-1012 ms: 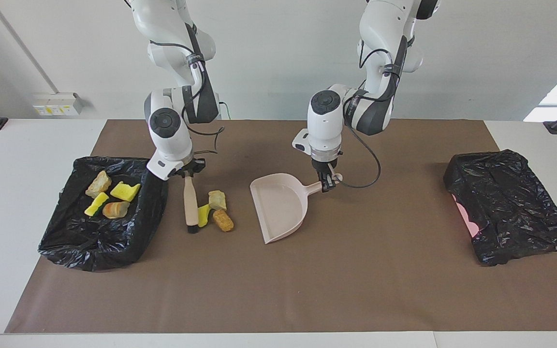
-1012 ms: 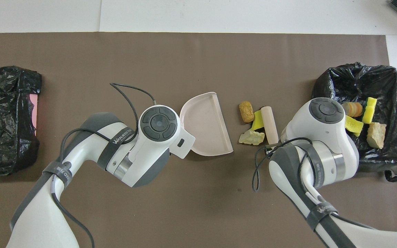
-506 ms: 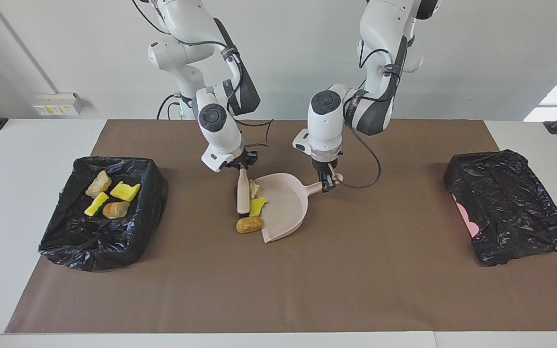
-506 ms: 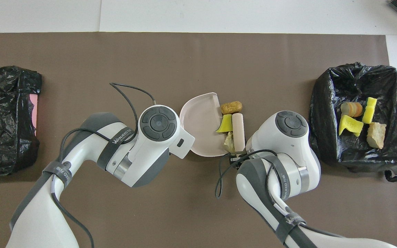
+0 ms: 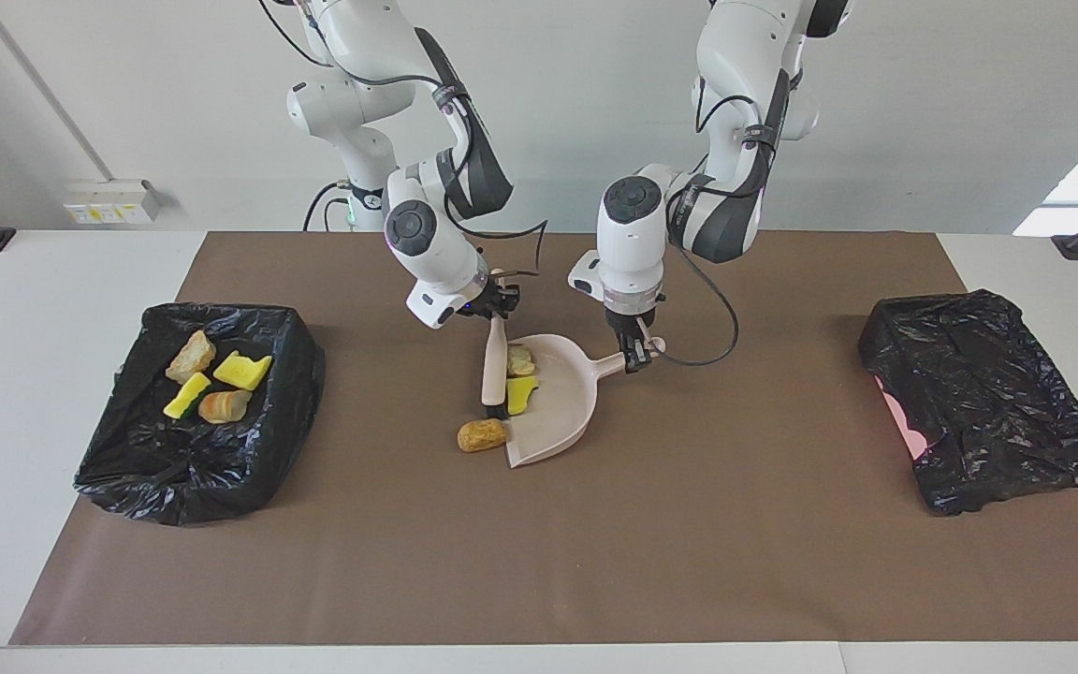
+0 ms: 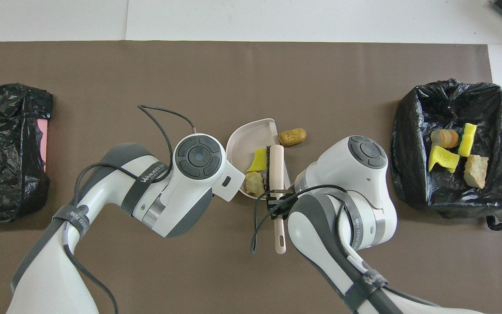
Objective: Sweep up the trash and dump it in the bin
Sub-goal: 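Sweep the scraps into the dustpan with the right gripper's brush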
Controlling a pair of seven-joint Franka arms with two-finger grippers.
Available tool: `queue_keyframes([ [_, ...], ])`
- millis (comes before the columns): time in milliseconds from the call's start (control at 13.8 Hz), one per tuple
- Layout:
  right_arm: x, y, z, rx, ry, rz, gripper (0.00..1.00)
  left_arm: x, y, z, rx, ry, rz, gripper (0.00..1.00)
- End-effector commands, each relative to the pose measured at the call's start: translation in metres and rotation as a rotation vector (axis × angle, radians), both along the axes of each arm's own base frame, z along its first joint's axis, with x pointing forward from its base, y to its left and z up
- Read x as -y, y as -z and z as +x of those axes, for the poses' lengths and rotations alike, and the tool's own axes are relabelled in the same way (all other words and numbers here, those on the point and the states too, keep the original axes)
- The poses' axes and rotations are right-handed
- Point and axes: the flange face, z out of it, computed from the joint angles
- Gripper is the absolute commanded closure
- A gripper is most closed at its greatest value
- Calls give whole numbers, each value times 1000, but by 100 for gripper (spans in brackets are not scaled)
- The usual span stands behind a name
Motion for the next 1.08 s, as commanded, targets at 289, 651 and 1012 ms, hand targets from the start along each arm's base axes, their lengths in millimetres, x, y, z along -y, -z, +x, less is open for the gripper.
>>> queue_keyframes([
  [289, 114, -20, 96, 215, -255, -308, 100, -6, -3, -4, 32, -51, -9, 100],
  [651, 63, 35, 99, 208, -353, -336, 100, -7, -1, -5, 28, -75, -5, 100],
  [1012, 19, 40, 58, 108, -290, -177, 100, -7, -1, -5, 26, -77, -3, 100],
])
